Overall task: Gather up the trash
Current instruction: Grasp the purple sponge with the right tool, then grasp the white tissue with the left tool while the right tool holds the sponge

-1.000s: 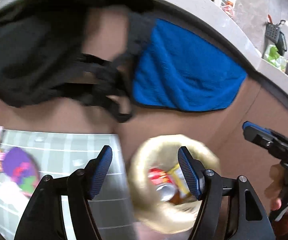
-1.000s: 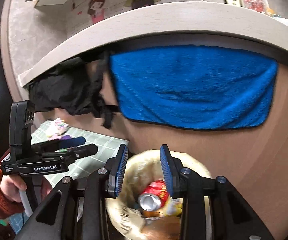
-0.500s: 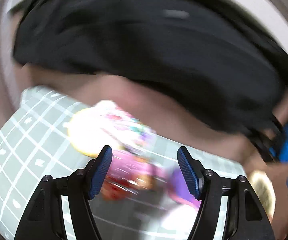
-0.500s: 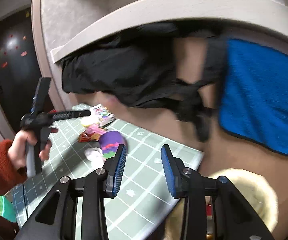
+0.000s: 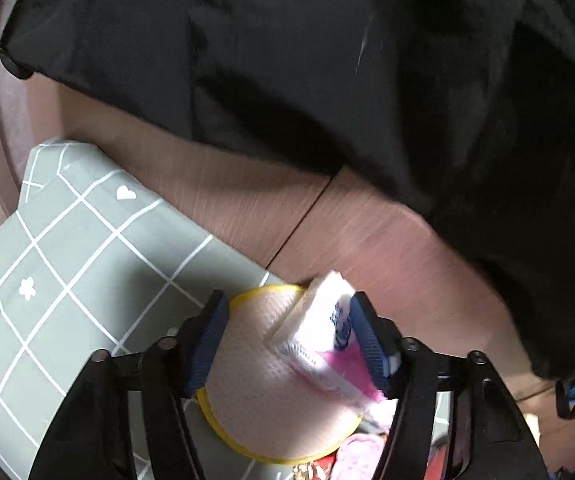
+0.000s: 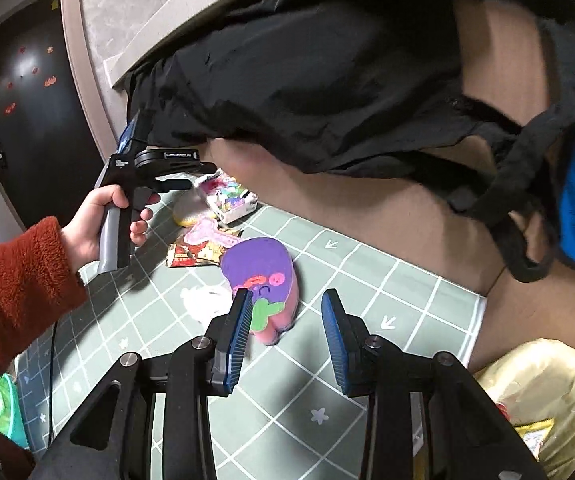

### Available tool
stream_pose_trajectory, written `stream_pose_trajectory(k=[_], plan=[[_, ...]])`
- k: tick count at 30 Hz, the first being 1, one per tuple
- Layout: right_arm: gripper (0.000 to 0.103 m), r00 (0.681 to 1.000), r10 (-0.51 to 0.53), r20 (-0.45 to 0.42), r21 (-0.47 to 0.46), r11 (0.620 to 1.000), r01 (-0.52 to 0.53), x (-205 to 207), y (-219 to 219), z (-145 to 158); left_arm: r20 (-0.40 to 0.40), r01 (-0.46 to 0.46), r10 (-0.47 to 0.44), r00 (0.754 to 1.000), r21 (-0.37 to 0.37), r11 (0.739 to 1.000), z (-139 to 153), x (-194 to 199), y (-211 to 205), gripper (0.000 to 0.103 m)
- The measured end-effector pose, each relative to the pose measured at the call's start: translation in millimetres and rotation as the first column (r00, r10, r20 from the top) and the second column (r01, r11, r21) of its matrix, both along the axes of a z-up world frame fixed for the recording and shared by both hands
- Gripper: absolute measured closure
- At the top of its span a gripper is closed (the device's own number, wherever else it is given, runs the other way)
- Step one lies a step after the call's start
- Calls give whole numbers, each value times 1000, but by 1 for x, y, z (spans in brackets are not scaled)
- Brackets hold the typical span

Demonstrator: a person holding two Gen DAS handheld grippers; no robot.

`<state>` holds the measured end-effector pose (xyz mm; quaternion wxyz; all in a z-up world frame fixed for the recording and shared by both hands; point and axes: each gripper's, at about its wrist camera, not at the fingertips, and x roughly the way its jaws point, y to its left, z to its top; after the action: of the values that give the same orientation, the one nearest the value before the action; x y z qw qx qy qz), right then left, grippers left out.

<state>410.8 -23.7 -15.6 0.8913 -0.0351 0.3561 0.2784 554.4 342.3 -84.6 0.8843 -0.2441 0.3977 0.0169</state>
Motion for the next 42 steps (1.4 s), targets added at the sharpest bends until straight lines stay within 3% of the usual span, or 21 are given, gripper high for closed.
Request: stream_pose_trajectory(k=[3, 8, 10, 11, 15, 17, 19, 21, 26, 28, 34, 39, 42], plan=[[69, 999, 29, -31, 18, 999, -28, 14, 6, -6, 9, 75, -75, 997, 20, 997, -2, -13, -10, 53], [68, 990, 74, -121, 61, 996, -67, 51, 28, -22, -16, 215, -216, 976, 153, 964, 2, -45, -39, 63], [68, 984, 76, -159, 64, 996, -67, 65, 36, -30, -44, 260, -257, 965, 163, 952, 0, -58, -45, 80], [67, 981, 69, -179, 60, 996, -59, 73, 40, -37, -55, 279, -274, 960, 153, 948, -1, -64, -45, 80], [64, 979, 39, -200, 14, 999, -36, 87, 49, -54, -57, 313, -309, 949, 87, 946, 3, -97, -45, 80], [61, 975, 48, -216, 51, 998, -37, 90, 49, -60, -36, 313, -311, 950, 38, 949, 7, -111, -38, 80], [60, 967, 70, -246, 81, 995, -52, 91, 52, -63, -14, 317, -317, 948, -11, 948, 9, -114, -31, 79], [52, 963, 102, -249, 66, 994, -88, 87, 63, -65, -3, 317, -318, 948, -34, 948, 11, -106, -28, 78], [51, 963, 165, -214, 1, 986, -168, 68, 84, -62, 41, 241, -239, 970, -70, 968, 8, -121, -8, 64], [51, 958, 189, -218, 9, 981, -191, 66, 86, -64, 52, 231, -228, 972, -72, 970, 8, -127, -5, 60], [50, 936, 266, -228, 8, 962, -272, 49, 92, -64, 26, 263, -263, 965, -46, 964, 5, -145, -17, 59], [50, 935, 316, -164, -82, 940, -332, 23, 109, -62, 31, 292, -291, 956, -23, 956, 15, -174, -30, 59], [50, 933, 309, -185, -97, 939, -331, 17, 110, -61, 38, 316, -315, 948, -21, 949, 22, -195, -40, 59]])
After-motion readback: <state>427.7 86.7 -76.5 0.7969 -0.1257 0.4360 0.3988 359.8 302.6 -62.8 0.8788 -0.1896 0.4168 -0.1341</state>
